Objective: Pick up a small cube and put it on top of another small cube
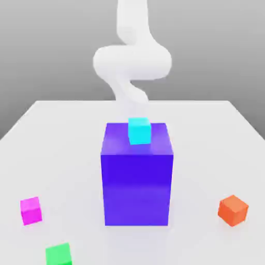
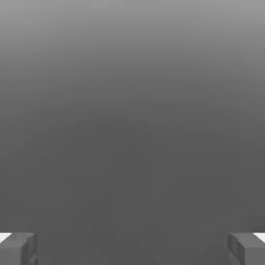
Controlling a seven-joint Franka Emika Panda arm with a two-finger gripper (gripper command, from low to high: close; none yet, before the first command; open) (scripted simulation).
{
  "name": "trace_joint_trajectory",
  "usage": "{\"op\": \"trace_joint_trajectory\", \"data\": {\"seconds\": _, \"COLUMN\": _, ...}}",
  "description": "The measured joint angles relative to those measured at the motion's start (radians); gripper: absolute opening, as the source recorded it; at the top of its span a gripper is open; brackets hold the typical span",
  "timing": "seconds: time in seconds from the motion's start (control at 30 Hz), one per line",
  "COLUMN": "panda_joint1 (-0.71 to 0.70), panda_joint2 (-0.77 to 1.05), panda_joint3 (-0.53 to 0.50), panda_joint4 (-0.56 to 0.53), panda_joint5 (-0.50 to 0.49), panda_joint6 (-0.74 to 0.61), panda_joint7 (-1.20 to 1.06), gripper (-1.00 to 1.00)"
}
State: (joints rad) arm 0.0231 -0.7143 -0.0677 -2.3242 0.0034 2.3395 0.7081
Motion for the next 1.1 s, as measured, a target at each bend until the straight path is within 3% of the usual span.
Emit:
{"op": "trace_joint_trajectory", "data": {"seconds": 0.33, "panda_joint1": 0.065, "panda_joint2": 0.341, "panda_joint3": -0.275, "panda_joint4": -0.098, "panda_joint5": 0.070, "panda_joint6": 0.159, "panda_joint7": -0.414, "gripper": 0.00}}
{"op": "trace_joint_trajectory", "data": {"seconds": 0.63, "panda_joint1": 0.042, "panda_joint2": 0.661, "panda_joint3": -0.451, "panda_joint4": -0.183, "panda_joint5": 0.220, "panda_joint6": 0.295, "panda_joint7": -0.843, "gripper": 0.00}}
{"op": "trace_joint_trajectory", "data": {"seconds": 0.87, "panda_joint1": -0.080, "panda_joint2": 0.902, "panda_joint3": -0.463, "panda_joint4": -0.250, "panda_joint5": 0.295, "panda_joint6": 0.402, "panda_joint7": -1.147, "gripper": 0.00}}
{"op": "trace_joint_trajectory", "data": {"seconds": 1.1, "panda_joint1": -0.257, "panda_joint2": 1.114, "panda_joint3": -0.263, "panda_joint4": -0.207, "panda_joint5": 0.501, "panda_joint6": 0.543, "panda_joint7": -1.338, "gripper": 0.00}}
